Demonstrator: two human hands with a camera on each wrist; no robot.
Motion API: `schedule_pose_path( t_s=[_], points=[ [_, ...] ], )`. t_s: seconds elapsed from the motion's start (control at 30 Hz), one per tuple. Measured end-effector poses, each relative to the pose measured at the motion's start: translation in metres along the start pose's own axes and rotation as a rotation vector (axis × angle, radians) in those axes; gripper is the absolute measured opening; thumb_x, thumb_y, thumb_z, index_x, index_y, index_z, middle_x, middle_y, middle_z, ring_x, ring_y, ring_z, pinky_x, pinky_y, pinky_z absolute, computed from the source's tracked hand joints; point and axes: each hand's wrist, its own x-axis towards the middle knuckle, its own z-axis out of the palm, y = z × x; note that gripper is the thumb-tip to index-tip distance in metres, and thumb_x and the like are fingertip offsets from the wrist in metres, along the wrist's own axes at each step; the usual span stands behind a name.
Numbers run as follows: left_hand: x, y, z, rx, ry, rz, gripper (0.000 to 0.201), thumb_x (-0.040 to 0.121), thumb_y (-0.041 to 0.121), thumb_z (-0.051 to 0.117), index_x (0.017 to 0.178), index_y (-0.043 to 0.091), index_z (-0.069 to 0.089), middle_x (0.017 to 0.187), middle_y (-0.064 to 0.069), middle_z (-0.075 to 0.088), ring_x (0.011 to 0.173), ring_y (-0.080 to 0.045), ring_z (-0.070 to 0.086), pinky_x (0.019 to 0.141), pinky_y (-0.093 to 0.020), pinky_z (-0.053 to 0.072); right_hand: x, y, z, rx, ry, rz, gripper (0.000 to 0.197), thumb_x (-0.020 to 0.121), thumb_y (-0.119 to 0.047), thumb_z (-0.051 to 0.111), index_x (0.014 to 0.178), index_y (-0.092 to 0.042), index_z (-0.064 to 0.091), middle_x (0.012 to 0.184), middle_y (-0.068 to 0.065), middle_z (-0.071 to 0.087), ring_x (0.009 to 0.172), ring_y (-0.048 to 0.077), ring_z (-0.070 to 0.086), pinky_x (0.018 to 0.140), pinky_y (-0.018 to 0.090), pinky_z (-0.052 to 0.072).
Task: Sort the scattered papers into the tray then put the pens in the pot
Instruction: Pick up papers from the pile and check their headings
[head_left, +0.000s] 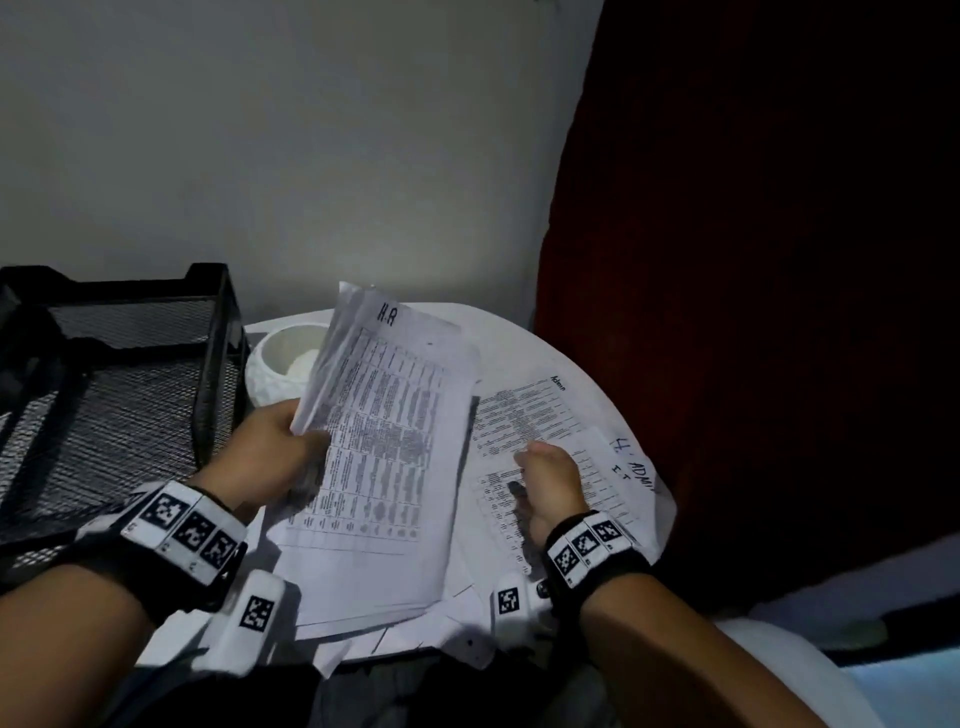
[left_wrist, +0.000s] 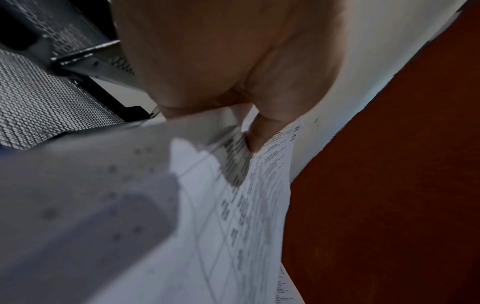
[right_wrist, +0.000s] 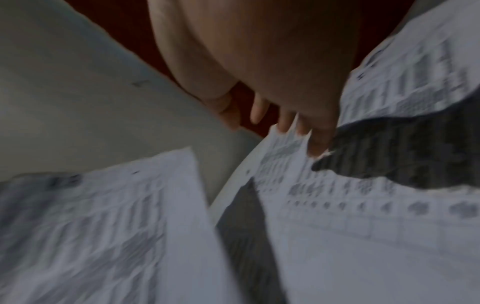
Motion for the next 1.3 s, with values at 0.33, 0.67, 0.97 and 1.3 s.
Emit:
schedule_pose_path(
  t_s=[0.33,0.67,0.97,1.3],
  points=[
    [0.008,-0.001,-0.003,0.121,0.037,0.034,0.004,0.092,0.015,0.067,0.091,0.012,0.066,0.081,-0.024,0.070,0.063,-0.028,0.059,0.062,-0.037,0.051,0.028,0.016,-0.101,-0.278,0.519,0.176,0.050,0.083,-0.031,0.058,0.129,-0.012,0.061,0.132,0.012,0.064,0.117,0.035,0.063,0.096,0.040,0.051],
    [0.000,0.005,-0.008,0.145,0.046,0.014,0.003,0.092,0.016,0.068,0.092,0.016,0.065,0.083,-0.026,0.070,0.069,-0.041,0.065,0.067,-0.048,0.056,-0.006,0.018,-0.106,-1.204,0.225,0.034,0.019,0.085,-0.027,0.069,0.091,-0.021,0.052,0.111,0.012,0.066,0.111,0.035,0.065,0.084,0.033,0.052],
    [-0.003,0.010,-0.007,0.146,0.061,-0.001,0.004,0.092,0.014,0.068,0.089,0.015,0.065,0.084,-0.031,0.069,0.066,-0.039,0.065,0.066,-0.045,0.056,0.002,0.012,-0.102,-1.342,0.106,0.074,0.010,0.092,-0.026,0.067,0.096,-0.021,0.060,0.125,0.003,0.066,0.117,0.033,0.064,0.080,0.027,0.051],
    [-0.002,0.004,-0.011,0.132,0.069,-0.012,0.004,0.091,0.015,0.069,0.094,0.016,0.066,0.082,-0.027,0.071,0.078,-0.048,0.069,0.073,-0.056,0.057,0.019,0.026,-0.096,-1.363,0.068,0.031,0.043,0.077,-0.024,0.063,0.120,-0.023,0.062,0.127,0.009,0.065,0.121,0.036,0.061,0.101,0.042,0.053]
  ],
)
